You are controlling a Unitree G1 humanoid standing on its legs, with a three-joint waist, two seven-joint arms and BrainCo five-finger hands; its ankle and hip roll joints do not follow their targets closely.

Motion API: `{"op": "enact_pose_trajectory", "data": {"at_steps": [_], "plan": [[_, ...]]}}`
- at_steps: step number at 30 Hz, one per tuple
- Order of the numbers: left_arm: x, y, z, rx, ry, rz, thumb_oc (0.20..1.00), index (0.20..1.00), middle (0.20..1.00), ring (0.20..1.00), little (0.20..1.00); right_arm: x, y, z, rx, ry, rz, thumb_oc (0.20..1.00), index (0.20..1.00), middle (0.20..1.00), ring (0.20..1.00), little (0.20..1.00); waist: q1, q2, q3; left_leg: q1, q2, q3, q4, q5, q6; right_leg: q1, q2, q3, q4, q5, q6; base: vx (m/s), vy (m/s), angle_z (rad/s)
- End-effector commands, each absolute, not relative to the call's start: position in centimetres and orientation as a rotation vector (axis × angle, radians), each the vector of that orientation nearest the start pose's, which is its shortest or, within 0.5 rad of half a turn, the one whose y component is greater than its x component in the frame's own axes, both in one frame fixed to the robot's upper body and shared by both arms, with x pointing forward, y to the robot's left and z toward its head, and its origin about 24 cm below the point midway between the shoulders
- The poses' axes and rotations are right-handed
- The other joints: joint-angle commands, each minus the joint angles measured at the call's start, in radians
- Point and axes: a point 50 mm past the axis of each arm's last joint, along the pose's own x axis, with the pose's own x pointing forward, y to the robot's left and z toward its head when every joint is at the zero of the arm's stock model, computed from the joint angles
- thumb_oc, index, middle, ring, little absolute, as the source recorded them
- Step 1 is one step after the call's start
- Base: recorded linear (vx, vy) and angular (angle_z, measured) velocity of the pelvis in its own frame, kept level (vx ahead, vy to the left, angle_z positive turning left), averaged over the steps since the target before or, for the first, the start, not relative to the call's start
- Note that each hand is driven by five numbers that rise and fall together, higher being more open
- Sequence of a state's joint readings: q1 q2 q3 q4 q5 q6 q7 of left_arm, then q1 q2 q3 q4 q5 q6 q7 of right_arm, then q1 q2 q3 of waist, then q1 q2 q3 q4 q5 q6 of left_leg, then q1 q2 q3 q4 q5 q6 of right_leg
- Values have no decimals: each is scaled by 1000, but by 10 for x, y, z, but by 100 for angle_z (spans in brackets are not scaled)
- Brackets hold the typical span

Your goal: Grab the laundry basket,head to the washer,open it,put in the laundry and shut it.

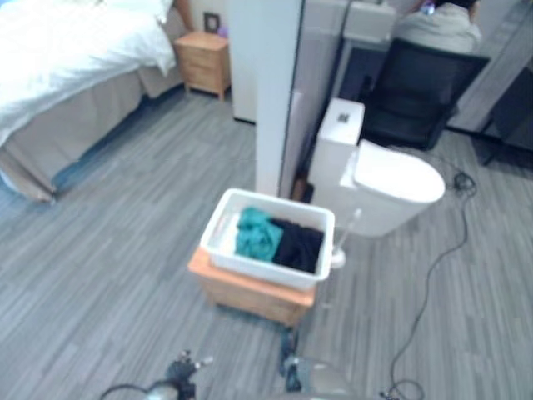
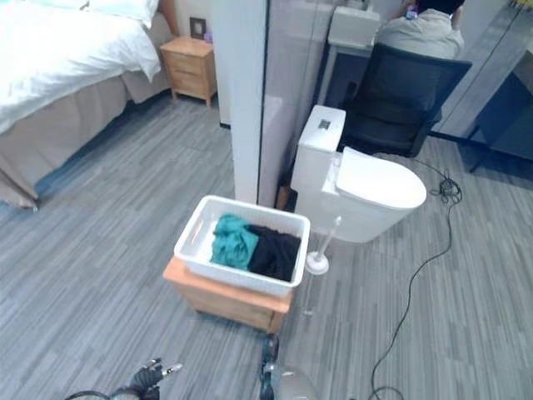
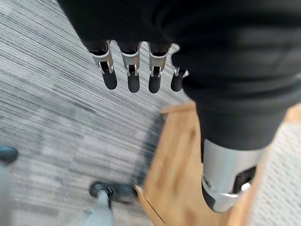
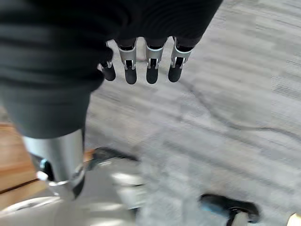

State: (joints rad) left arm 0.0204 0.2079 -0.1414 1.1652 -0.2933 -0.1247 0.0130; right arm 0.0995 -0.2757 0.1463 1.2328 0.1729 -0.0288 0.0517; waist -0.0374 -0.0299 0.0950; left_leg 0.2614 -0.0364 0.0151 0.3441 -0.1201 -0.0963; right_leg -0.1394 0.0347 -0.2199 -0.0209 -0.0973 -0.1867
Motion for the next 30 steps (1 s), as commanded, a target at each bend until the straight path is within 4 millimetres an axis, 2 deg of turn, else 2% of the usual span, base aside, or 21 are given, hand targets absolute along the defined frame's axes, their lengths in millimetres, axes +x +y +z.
{"op": "enact_pose_trajectory", "data": {"at_steps": [1,2,3,4,5,6,8,9,11,12,15,21,26,28,30], "plan": [[129,245,-141,60,936,219,1000,1000,1000,1000,1000,38,-255,-163,-185,1329,-122,1000,1000,1000,1000,1000,3,-47,20,-292,72,-61,241,102,15,47,-122,23,83,145,252,114,-166,-32],[130,245,-141,28,924,243,1000,1000,1000,1000,1000,43,-258,-162,-201,1319,-121,1000,1000,1000,1000,1000,26,-56,27,-338,108,-52,212,85,40,99,-104,43,51,120,238,200,-177,-38],[131,245,-140,19,915,251,1000,1000,1000,1000,1000,47,-260,-161,-205,1304,-129,1000,1000,1000,1000,1000,34,-70,19,-352,130,-43,123,76,48,116,-114,44,39,111,244,270,-77,-38],[133,245,-139,19,903,249,1000,1000,1000,1000,1000,52,-261,-160,-204,1284,-137,1000,1000,1000,1000,1000,47,-70,21,-348,152,-46,35,78,47,134,-116,55,31,103,247,159,-1,-31],[133,245,-139,19,903,248,1000,1000,1000,1000,1000,52,-261,-160,-204,1285,-137,1000,1000,1000,1000,1000,50,-70,25,-338,153,-43,30,78,47,140,-115,57,30,102,247,199,48,-65],[139,244,-136,20,879,242,1000,1000,1000,1000,1000,63,-264,-157,-205,1242,-152,1000,1000,1000,1000,1000,64,-54,23,-352,178,-90,-160,150,25,163,-103,71,13,85,250,197,65,-63],[142,241,-135,9,864,241,1000,1000,1000,1000,1000,74,-262,-155,-224,1205,-122,1000,1000,1000,1000,1000,63,-28,6,-310,214,-67,-253,153,-1,186,-101,69,-9,80,259,191,73,-29],[142,241,-135,9,864,241,1000,1000,1000,1000,1000,74,-262,-155,-224,1205,-122,1000,1000,1000,1000,1000,64,-27,8,-306,215,-65,-257,154,-1,188,-100,71,-9,80,259,130,42,-15],[137,235,-139,10,883,223,1000,1000,1000,1000,1000,71,-261,-155,-240,1212,-108,1000,1000,1000,1000,1000,63,-6,-16,-280,226,-43,-264,147,-22,234,-114,58,-53,82,272,199,71,-41],[133,237,-140,24,895,220,1000,1000,1000,1000,1000,71,-258,-156,-225,1206,-108,1000,1000,1000,1000,1000,63,1,-24,-250,215,-36,-276,138,-22,251,-126,74,-53,88,271,247,108,-41],[131,239,-140,33,904,220,1000,1000,1000,1000,1000,71,-254,-157,-194,1207,-110,1000,1000,1000,1000,1000,66,3,-30,-215,205,-19,-304,136,-23,262,-140,73,-52,91,276,129,67,-38],[121,245,-143,32,939,256,1000,1000,1000,1000,1000,55,-252,-161,-174,1265,-136,1000,1000,1000,1000,1000,68,10,-40,-184,189,0,-323,115,-16,264,-161,75,-61,96,290,70,34,-6],[105,252,-147,9,974,323,1000,1000,1000,1000,1000,44,-261,-161,-120,1282,-249,1000,1000,1000,1000,1000,62,16,-47,-172,183,14,-344,109,-11,255,-169,82,-66,101,301,28,11,-4],[103,266,-138,-43,902,429,1000,1000,1000,1000,1000,41,-278,-155,-68,1236,-386,1000,1000,1000,1000,1000,57,21,-43,-173,179,14,-360,114,-8,248,-172,76,-65,103,307,29,13,-16],[103,273,-131,-61,851,459,1000,1000,1000,1000,1000,44,-286,-150,-79,1195,-409,1000,1000,1000,1000,1000,54,23,-43,-174,180,16,-370,118,-8,244,-173,72,-65,102,310,5,4,-3]]}}
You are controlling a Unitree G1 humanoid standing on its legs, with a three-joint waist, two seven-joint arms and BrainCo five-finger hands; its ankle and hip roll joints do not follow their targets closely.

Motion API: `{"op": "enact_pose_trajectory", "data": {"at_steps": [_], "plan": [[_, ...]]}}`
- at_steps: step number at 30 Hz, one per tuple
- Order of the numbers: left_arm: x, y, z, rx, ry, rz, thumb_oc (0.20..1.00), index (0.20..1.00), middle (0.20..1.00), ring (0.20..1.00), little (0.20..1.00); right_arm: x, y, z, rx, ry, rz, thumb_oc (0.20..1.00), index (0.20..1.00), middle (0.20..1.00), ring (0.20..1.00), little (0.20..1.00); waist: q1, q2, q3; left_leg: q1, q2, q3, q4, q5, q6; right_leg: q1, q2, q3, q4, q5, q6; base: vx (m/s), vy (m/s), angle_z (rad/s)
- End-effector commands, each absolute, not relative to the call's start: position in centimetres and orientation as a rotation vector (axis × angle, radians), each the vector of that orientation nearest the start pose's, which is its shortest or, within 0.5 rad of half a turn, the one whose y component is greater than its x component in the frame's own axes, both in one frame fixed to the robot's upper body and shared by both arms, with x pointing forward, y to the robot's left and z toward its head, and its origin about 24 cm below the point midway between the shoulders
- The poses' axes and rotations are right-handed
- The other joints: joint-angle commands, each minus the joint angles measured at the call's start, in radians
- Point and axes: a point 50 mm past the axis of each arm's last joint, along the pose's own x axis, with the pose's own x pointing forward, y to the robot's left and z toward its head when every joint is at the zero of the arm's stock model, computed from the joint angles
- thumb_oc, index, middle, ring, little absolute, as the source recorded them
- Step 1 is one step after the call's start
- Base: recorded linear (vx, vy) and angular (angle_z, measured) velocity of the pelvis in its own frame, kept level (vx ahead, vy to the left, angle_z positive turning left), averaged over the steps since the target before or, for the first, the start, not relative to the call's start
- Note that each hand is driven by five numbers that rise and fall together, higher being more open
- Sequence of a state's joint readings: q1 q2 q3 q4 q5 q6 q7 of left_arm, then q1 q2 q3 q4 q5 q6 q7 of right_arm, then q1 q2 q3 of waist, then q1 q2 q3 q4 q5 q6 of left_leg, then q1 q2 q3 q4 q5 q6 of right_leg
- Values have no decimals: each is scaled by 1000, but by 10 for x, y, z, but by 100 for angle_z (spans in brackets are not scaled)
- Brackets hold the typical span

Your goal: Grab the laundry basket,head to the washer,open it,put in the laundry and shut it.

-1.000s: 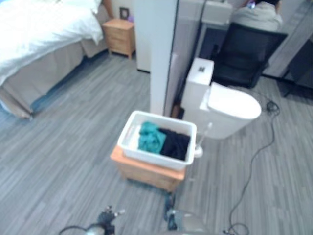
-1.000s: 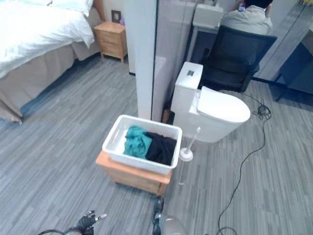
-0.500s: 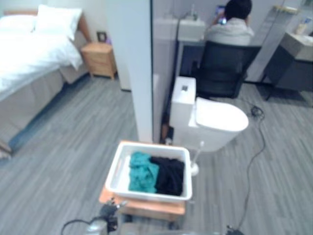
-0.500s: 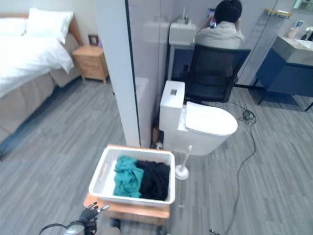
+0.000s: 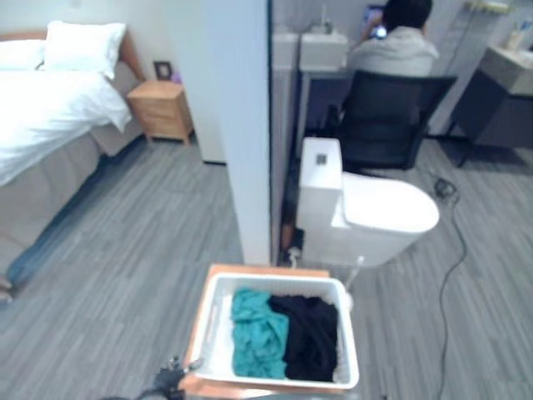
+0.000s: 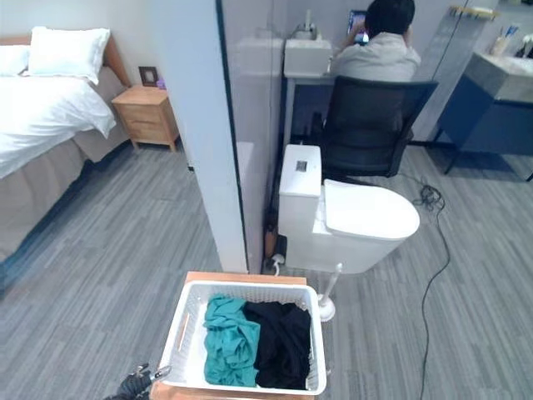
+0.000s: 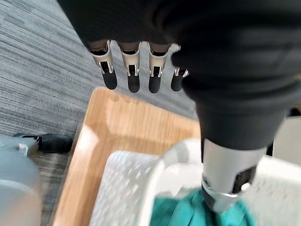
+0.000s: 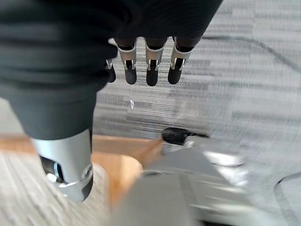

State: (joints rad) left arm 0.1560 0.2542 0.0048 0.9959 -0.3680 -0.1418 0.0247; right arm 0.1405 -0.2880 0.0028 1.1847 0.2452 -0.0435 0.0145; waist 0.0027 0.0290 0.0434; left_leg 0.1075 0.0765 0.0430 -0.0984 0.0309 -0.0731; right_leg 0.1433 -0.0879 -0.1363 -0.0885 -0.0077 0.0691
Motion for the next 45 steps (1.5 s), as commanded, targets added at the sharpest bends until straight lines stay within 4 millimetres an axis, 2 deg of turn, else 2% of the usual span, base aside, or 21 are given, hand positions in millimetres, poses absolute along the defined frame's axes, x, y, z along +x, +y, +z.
{"op": "enact_pose_trajectory", "data": {"at_steps": [1,2,3,4,6,7,8,9,10,11,13,14,15,20,24,32,34,38,40,42,45], "plan": [[103,284,-118,-68,773,479,1000,1000,1000,1000,1000,60,-304,-133,-130,1068,-432,1000,1000,1000,1000,1000,6,-32,13,-21,67,-6,56,-27,-30,-44,-52,-12,1,11,58,16,14,4],[102,283,-118,-68,775,478,1000,1000,1000,1000,1000,59,-304,-133,-130,1070,-432,1000,1000,1000,1000,1000,6,-32,12,-20,67,-6,55,-26,-30,-43,-52,-12,1,11,58,17,20,7],[104,291,-110,-64,737,496,1000,1000,1000,1000,1000,70,-317,-119,-166,989,-442,1000,1000,1000,1000,1000,1,-29,14,-19,68,-3,45,-24,-30,-48,-51,-13,1,10,61,0,0,0],[112,307,-92,-51,649,544,1000,1000,1000,1000,1000,85,-336,-93,-216,866,-465,1000,1000,1000,1000,1000,-8,-24,21,-25,68,1,35,-19,-29,-59,-53,-15,1,12,63,0,0,0],[117,312,-85,-44,611,558,1000,1000,1000,1000,1000,91,-340,-85,-237,829,-468,1000,1000,1000,1000,1000,-11,-21,23,-28,68,0,31,-19,-28,-65,-53,-14,1,12,63,-4,8,2],[125,323,-68,-21,531,588,1000,1000,1000,1000,1000,104,-349,-61,-303,734,-451,1000,1000,1000,1000,1000,-15,-18,27,-36,69,2,22,-19,-27,-77,-54,-15,1,11,65,0,0,0],[130,327,-59,-3,493,594,1000,1000,1000,1000,1000,109,-352,-51,-333,701,-447,1000,1000,1000,1000,1000,-17,-16,28,-40,70,1,21,-20,-26,-83,-55,-15,1,12,65,0,0,0],[130,327,-59,-3,494,594,1000,1000,1000,1000,1000,109,-352,-51,-334,702,-447,1000,1000,1000,1000,1000,-17,-15,27,-41,70,1,21,-20,-26,-84,-55,-15,1,12,65,0,0,0],[143,333,-41,34,421,592,1000,1000,1000,1000,1000,127,-355,-29,-387,613,-415,1000,1000,1000,1000,1000,-22,-12,33,-55,70,4,19,-21,-26,-103,-56,-14,1,16,67,0,0,0],[143,333,-41,34,421,591,1000,1000,1000,1000,1000,127,-355,-29,-387,613,-415,1000,1000,1000,1000,1000,-22,-12,33,-56,70,4,19,-21,-26,-103,-56,-14,1,16,67,-51,21,-3],[158,338,-21,88,354,563,1000,1000,1000,1000,1000,148,-354,-7,-447,525,-367,1000,1000,1000,1000,1000,-24,-8,45,-80,69,3,20,-20,-25,-133,-56,-10,1,24,68,-104,22,0],[172,339,-10,131,324,524,1000,1000,1000,1000,1000,170,-348,11,-496,448,-305,1000,1000,1000,1000,1000,-23,-6,59,-105,69,3,20,-17,-24,-158,-58,-7,1,30,69,-112,24,-3],[173,339,-10,130,322,525,1000,1000,1000,1000,1000,171,-348,11,-496,447,-305,1000,1000,1000,1000,1000,-23,-6,59,-108,69,3,21,-17,-24,-161,-58,-6,1,31,69,-111,19,-8],[215,330,25,227,227,393,1000,1000,1000,1000,1000,210,-331,37,-562,351,-185,1000,1000,1000,1000,1000,-16,-8,102,-202,68,-14,33,2,-21,-242,-61,-8,5,54,67,-118,6,2],[232,320,36,241,217,315,1000,1000,1000,1000,1000,225,-323,44,-588,335,-149,1000,1000,1000,1000,1000,-13,-13,138,-276,60,-27,52,15,-19,-302,-66,-13,11,73,66,-122,5,10],[233,327,53,445,274,252,1000,1000,1000,1000,1000,230,-304,42,-576,338,-86,1000,1000,1000,1000,1000,-8,-28,193,-387,51,-40,104,20,-14,-390,-73,-7,30,90,62,-81,-4,2],[231,336,65,543,271,287,1000,1000,1000,1000,1000,229,-293,38,-550,343,-56,1000,1000,1000,1000,1000,-6,-37,209,-414,46,-43,115,19,-14,-414,-72,-5,34,94,61,-66,-26,-1],[234,342,80,602,234,338,1000,1000,1000,1000,1000,233,-283,38,-533,326,-35,1000,1000,1000,1000,1000,-7,-49,219,-448,43,-39,131,18,-18,-442,-77,-5,37,99,61,-54,-25,1],[241,340,95,635,178,357,1000,1000,1000,1000,1000,237,-278,38,-521,308,-36,1000,1000,1000,1000,1000,-6,-55,229,-474,40,-41,139,20,-21,-462,-81,-6,39,104,60,-51,-31,1],[243,339,99,637,161,360,1000,1000,1000,1000,1000,238,-278,38,-522,307,-43,1000,1000,1000,1000,1000,-7,-55,232,-481,38,-41,140,21,-22,-467,-82,-7,39,106,60,-19,-12,-2],[252,327,120,668,66,348,1000,1000,1000,1000,1000,244,-277,41,-513,287,-86,1000,1000,1000,1000,1000,-7,-50,249,-508,33,-48,144,25,-26,-490,-90,-13,41,111,60,-26,-26,3]]}}
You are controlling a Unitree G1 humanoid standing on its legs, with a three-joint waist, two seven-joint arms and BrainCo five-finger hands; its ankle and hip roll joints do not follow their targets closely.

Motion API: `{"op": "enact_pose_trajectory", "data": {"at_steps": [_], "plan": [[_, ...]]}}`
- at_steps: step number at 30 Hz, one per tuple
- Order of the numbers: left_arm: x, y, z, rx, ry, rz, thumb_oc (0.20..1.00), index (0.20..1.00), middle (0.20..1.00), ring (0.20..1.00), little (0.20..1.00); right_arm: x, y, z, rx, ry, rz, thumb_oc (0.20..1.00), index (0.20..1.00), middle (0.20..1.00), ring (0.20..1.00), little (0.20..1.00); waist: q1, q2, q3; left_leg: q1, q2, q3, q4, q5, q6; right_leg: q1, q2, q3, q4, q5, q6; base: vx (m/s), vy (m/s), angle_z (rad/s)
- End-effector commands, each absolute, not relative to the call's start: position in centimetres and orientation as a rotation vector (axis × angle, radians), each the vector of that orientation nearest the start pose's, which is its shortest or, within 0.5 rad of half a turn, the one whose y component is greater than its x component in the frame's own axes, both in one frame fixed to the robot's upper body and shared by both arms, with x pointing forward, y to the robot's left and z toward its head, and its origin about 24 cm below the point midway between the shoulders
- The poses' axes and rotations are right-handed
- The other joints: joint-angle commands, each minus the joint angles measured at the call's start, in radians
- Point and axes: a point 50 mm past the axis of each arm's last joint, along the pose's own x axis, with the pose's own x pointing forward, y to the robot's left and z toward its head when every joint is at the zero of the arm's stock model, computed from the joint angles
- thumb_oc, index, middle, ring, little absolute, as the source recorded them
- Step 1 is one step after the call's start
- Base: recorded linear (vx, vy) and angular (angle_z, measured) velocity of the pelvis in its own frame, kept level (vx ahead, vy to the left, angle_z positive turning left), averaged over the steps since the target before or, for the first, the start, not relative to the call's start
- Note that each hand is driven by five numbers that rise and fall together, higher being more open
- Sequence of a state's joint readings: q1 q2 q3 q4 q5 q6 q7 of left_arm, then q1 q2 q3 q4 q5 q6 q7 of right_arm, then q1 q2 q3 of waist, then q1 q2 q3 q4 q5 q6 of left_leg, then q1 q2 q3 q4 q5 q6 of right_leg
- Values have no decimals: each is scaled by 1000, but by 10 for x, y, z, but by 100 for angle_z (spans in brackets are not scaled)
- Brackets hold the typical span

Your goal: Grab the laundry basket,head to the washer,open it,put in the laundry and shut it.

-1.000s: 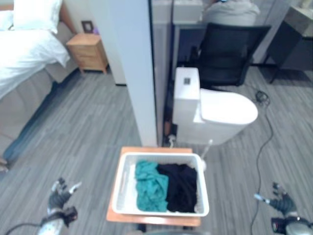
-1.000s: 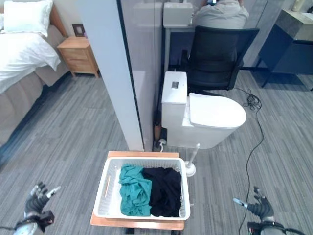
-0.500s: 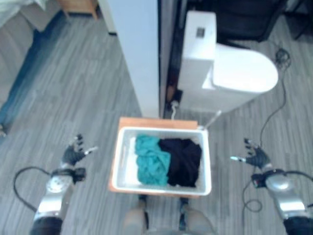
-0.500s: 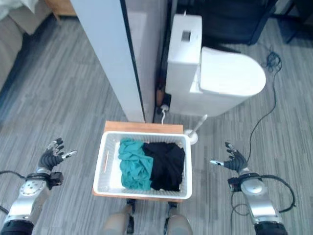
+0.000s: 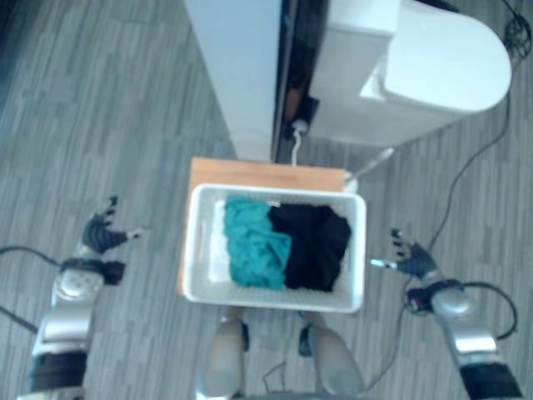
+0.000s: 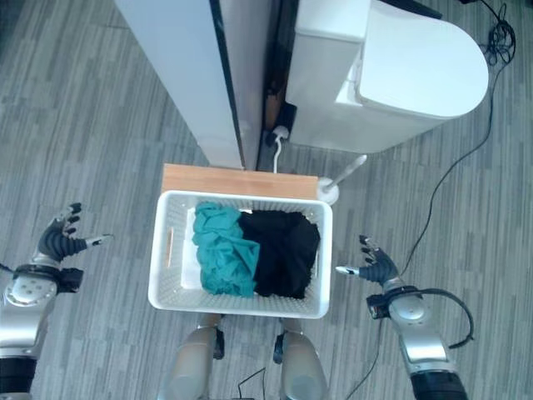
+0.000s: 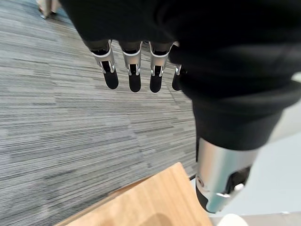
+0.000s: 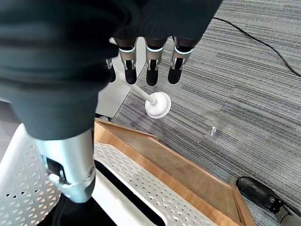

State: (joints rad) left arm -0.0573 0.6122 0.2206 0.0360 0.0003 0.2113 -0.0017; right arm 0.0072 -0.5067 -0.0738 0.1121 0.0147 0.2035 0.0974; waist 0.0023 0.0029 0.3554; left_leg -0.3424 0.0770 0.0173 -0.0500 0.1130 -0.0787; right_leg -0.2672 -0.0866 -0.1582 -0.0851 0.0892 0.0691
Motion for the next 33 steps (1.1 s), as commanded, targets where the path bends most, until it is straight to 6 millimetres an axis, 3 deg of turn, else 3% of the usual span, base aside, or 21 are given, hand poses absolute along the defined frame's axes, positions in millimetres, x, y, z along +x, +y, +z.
{"op": "enact_pose_trajectory", "data": {"at_steps": [1,14,19,25,33], "plan": [[253,324,121,671,58,342,1000,1000,1000,1000,1000,245,-277,42,-512,283,-93,1000,1000,1000,1000,1000,-7,-23,-60,-64,31,-23,97,-57,-20,-83,-92,8,38,15,60,0,0,0],[248,309,119,669,75,259,1000,1000,1000,1000,1000,262,-264,66,-517,167,-120,1000,1000,1000,1000,1000,3,10,-46,-113,17,-26,114,-59,-20,-127,-104,15,53,18,55,-4,-2,0],[242,308,113,659,109,226,1000,1000,1000,1000,1000,263,-256,60,-502,180,-84,1000,1000,1000,1000,1000,5,22,-45,-111,14,-21,111,-58,-16,-137,-104,24,59,16,53,-17,-13,0],[257,291,116,646,59,197,1000,1000,1000,1000,1000,266,-249,59,-522,178,-55,1000,1000,1000,1000,1000,2,23,-39,-96,17,-16,101,-62,-14,-141,-98,35,67,8,52,-33,-37,-3],[259,271,93,610,117,92,1000,1000,1000,1000,1000,266,-247,59,-520,164,-61,1000,1000,1000,1000,1000,-7,19,-30,-91,19,-11,98,-54,-10,-147,-93,41,69,14,50,-20,-23,-7]]}}
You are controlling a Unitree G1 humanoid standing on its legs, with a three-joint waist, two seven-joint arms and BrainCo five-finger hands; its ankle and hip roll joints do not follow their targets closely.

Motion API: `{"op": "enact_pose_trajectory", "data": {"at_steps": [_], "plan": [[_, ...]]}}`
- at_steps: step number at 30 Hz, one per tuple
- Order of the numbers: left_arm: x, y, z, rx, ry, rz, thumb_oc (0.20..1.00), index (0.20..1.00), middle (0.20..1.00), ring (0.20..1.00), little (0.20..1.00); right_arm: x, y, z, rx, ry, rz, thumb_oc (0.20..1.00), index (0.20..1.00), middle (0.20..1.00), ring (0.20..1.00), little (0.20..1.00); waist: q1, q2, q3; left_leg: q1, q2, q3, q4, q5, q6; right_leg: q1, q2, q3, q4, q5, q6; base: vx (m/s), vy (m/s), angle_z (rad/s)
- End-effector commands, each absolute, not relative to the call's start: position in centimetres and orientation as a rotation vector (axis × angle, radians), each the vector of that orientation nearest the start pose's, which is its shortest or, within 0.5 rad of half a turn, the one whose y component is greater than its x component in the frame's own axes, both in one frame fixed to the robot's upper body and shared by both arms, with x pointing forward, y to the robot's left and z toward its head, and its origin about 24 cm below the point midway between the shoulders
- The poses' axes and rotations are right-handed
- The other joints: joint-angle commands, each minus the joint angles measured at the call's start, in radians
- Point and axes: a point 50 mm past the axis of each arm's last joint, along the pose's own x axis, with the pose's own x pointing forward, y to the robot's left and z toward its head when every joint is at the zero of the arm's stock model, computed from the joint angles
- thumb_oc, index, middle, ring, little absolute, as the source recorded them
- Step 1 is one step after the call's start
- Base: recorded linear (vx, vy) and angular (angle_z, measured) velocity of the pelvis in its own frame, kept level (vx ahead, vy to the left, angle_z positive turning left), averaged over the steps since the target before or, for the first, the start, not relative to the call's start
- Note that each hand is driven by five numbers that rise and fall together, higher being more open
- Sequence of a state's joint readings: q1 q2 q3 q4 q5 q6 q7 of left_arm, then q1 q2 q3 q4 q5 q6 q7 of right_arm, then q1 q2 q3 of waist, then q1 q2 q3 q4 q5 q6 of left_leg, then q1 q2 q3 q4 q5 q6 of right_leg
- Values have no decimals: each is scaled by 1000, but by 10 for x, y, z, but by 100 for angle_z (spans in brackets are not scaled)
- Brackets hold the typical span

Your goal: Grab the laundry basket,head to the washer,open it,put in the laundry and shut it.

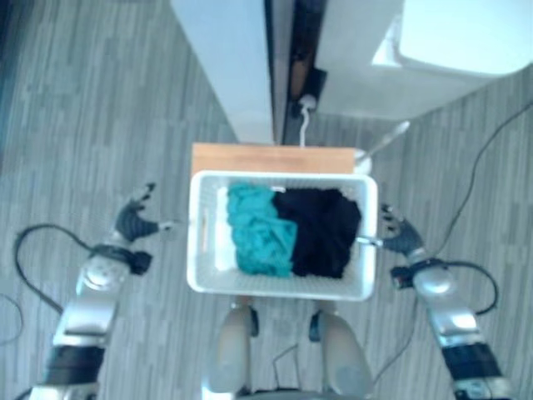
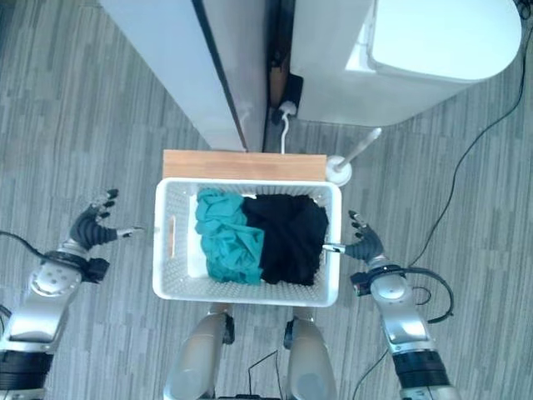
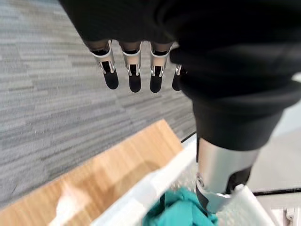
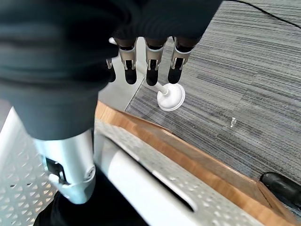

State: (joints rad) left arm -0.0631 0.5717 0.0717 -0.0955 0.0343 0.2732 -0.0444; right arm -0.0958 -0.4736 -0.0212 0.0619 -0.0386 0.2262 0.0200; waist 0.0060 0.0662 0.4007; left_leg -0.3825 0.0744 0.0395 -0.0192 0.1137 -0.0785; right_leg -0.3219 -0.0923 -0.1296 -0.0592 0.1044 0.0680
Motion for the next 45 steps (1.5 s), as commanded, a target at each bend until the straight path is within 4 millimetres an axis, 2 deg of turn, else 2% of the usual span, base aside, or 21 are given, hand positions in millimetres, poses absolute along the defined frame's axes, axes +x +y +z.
{"op": "enact_pose_trajectory", "data": {"at_steps": [1,5,10,21,28,34,37,39,41,45], "plan": [[260,271,93,610,118,91,1000,1000,1000,1000,1000,265,-247,59,-521,165,-61,1000,1000,1000,1000,1000,-9,-43,-76,-47,23,-33,67,-62,-11,-89,-86,12,44,-8,52,0,0,0],[264,256,84,579,135,23,1000,1000,1000,1000,1000,267,-242,58,-506,154,-59,1000,1000,1000,1000,1000,-14,-42,-72,-51,25,-37,66,-58,-10,-92,-83,15,47,-9,51,1,-10,0],[260,246,75,547,172,-45,1000,1000,1000,1000,1000,267,-240,55,-500,164,-54,1000,1000,1000,1000,1000,-15,-42,-65,-55,24,-37,68,-51,-7,-95,-84,14,47,-3,50,-6,-4,0],[259,244,67,585,200,-66,1000,1000,1000,1000,1000,269,-231,56,-469,136,-17,1000,1000,1000,1000,1000,-16,-47,-53,-46,26,-35,69,-60,-8,-94,-79,22,51,-8,51,0,0,0],[264,240,70,627,166,-54,1000,1000,1000,1000,1000,269,-227,60,-449,105,-7,1000,1000,1000,1000,1000,-18,-54,-48,-55,27,-38,69,-50,-9,-101,-79,21,51,-4,51,0,0,0],[275,236,60,703,192,-27,1000,1000,1000,1000,1000,270,-223,65,-440,75,-7,1000,1000,1000,1000,1000,-23,-61,-45,-58,29,-37,64,-47,-11,-108,-77,23,52,-4,53,0,0,0],[285,219,46,708,229,-63,1000,1000,1000,1000,1000,272,-217,68,-437,53,2,1000,1000,1000,1000,1000,-32,-70,-42,-60,34,-36,62,-53,-12,-112,-73,27,52,-9,54,2,-16,-2],[288,214,44,711,228,-76,1000,1000,1000,1000,1000,272,-217,68,-438,47,0,1000,1000,1000,1000,1000,-34,-71,-39,-64,32,-36,61,-46,-11,-115,-74,28,52,-4,53,-12,-5,-2],[294,198,40,718,233,-124,1000,1000,1000,1000,1000,272,-216,68,-437,43,-5,1000,1000,1000,1000,1000,-42,-73,-32,-62,35,-37,64,-52,-11,-115,-71,27,55,-11,54,-5,-4,2],[300,180,39,727,217,-169,1000,1000,1000,1000,1000,272,-213,69,-429,29,-10,1000,1000,1000,1000,1000,-50,-75,-24,-67,33,-38,62,-44,-8,-120,-72,31,54,-6,54,4,-2,1]]}}
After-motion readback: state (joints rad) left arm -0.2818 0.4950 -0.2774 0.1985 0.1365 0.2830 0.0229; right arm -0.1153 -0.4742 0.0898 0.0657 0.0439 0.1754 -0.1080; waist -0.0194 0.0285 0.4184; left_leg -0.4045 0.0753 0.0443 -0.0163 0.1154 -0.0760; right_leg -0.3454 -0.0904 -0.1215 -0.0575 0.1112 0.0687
